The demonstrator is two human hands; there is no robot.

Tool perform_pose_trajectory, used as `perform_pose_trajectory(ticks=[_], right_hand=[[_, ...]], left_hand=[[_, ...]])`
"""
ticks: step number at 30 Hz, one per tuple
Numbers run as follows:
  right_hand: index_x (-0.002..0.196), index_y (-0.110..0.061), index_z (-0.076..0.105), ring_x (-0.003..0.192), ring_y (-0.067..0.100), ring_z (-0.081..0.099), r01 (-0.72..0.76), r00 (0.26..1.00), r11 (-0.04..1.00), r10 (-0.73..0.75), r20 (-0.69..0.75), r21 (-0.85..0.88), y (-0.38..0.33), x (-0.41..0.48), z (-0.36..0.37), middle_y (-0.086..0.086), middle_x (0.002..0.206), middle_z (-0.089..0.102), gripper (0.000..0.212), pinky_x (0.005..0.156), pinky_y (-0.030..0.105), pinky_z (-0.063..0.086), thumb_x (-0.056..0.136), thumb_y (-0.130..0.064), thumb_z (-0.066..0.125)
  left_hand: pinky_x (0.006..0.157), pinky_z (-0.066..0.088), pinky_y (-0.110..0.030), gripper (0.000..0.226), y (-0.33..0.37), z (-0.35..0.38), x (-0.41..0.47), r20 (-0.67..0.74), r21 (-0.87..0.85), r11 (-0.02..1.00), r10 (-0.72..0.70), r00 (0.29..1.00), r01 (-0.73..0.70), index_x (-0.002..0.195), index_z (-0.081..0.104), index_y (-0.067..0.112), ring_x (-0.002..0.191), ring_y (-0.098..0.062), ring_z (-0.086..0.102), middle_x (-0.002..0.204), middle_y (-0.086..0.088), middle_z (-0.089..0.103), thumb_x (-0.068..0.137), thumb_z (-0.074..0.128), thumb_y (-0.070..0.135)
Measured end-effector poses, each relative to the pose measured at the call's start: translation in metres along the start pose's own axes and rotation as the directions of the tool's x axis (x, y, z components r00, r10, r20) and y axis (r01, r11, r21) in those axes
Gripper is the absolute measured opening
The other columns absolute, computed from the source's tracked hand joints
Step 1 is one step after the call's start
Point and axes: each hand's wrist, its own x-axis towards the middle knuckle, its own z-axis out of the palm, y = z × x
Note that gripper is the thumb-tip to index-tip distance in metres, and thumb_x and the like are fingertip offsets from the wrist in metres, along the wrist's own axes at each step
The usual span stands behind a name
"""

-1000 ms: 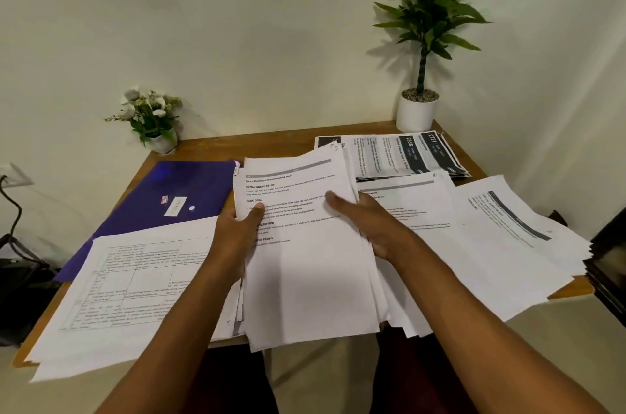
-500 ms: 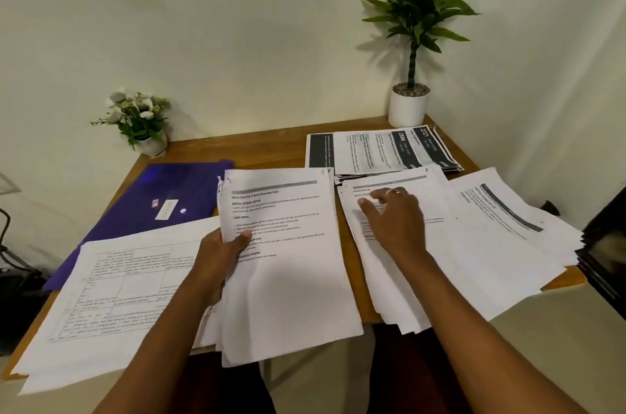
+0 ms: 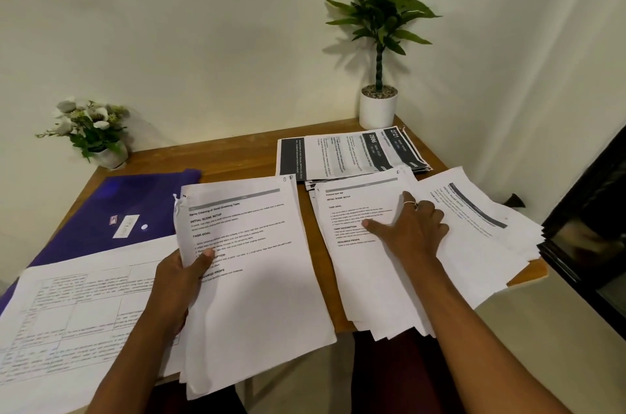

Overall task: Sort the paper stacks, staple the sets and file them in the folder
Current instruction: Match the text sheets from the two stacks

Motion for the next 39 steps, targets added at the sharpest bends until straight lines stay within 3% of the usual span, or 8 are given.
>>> perform_pose_trajectory(ticks=[7,12,18,23,26,28,33,39], right_hand=[[0.156,-0.020,0.017,0.141,0.041,0.033,-0.025,0.994,0.999,0.029,0.106,-0.041,-0.003,0.012,-0.011,0.022,0.152,0.035,0.122,0.114,0.053,0.028,0.066,-0.081,0.072],[0.154,-0.018,0.023,0.138,0.041,0.039,-0.056,0.990,0.997,0.049,0.135,0.044,0.004,0.025,-0.016,0.021,0.149,0.042,0.114,0.113,0.051,0.029,0.070,-0.071,0.079],[0.142,-0.016,0.049,0.136,0.038,0.041,-0.081,0.986,0.994,0.069,0.154,0.078,0.010,0.035,-0.023,0.015,0.144,0.052,0.079,0.110,0.049,0.030,0.083,-0.062,0.073],[0.117,-0.012,0.070,0.118,0.033,0.050,0.025,0.998,0.986,-0.015,-0.056,0.167,0.010,0.032,-0.028,0.014,0.124,0.063,0.036,0.098,0.043,0.032,0.092,-0.038,0.072],[0.100,-0.011,0.068,0.091,0.024,0.060,0.106,0.993,0.881,-0.121,0.003,0.461,0.005,0.028,-0.039,0.008,0.098,0.070,0.018,0.073,0.025,0.037,0.095,-0.028,0.071],[0.098,-0.014,0.067,0.089,0.025,0.065,0.141,0.982,0.821,-0.185,0.024,0.553,0.001,0.028,-0.050,0.003,0.093,0.069,0.013,0.062,0.021,0.037,0.095,-0.026,0.070],[0.124,-0.006,0.069,0.109,0.025,0.065,0.189,0.966,0.717,-0.259,0.006,0.671,-0.012,0.030,-0.069,0.006,0.123,0.070,0.032,0.076,0.022,0.043,0.097,-0.024,0.068],[0.111,-0.012,0.071,0.089,0.007,0.068,0.115,0.958,0.578,-0.281,0.064,0.808,-0.036,0.015,-0.079,-0.001,0.107,0.073,0.019,0.057,0.007,0.046,0.101,-0.026,0.063]], left_hand=[[0.091,0.057,-0.051,0.030,-0.001,-0.001,0.001,-0.008,-0.033,0.999,-0.008,1.000,0.008,0.121,0.069,0.013,0.097,-0.031,0.073,0.109,-0.006,0.076,0.094,0.071,0.028],[0.085,0.058,-0.044,0.028,0.000,0.000,-0.002,-0.001,-0.060,0.998,0.006,1.000,-0.006,0.119,0.069,0.014,0.094,-0.029,0.074,0.106,-0.005,0.076,0.095,0.070,0.027],[0.085,0.059,-0.044,0.021,0.000,0.000,0.000,0.000,-0.074,0.997,-0.003,1.000,0.003,0.113,0.069,0.017,0.092,-0.028,0.074,0.103,-0.004,0.077,0.095,0.070,0.026],[0.087,0.059,-0.049,0.022,0.001,0.000,-0.001,0.016,-0.088,0.996,-0.015,1.000,0.016,0.113,0.070,0.019,0.094,-0.029,0.075,0.102,-0.002,0.078,0.094,0.071,0.029],[0.085,0.059,-0.046,0.019,0.011,-0.002,-0.003,0.080,-0.142,0.988,-0.052,0.995,0.063,0.112,0.069,0.020,0.095,-0.030,0.075,0.101,-0.002,0.079,0.095,0.068,0.028],[0.092,0.056,-0.051,0.027,0.019,-0.005,-0.006,0.151,-0.205,0.972,-0.083,0.985,0.114,0.120,0.066,0.016,0.100,-0.032,0.074,0.110,-0.008,0.077,0.095,0.066,0.027],[0.080,0.063,-0.043,0.032,0.043,-0.003,-0.012,0.241,-0.298,0.943,-0.074,0.968,0.147,0.129,0.062,0.017,0.104,-0.029,0.074,0.118,-0.007,0.075,0.099,0.061,0.025],[0.087,0.061,-0.046,0.031,0.061,0.014,-0.020,0.256,-0.322,0.939,-0.039,0.966,0.123,0.129,0.062,0.021,0.105,-0.028,0.073,0.118,-0.004,0.075,0.099,0.060,0.028]])
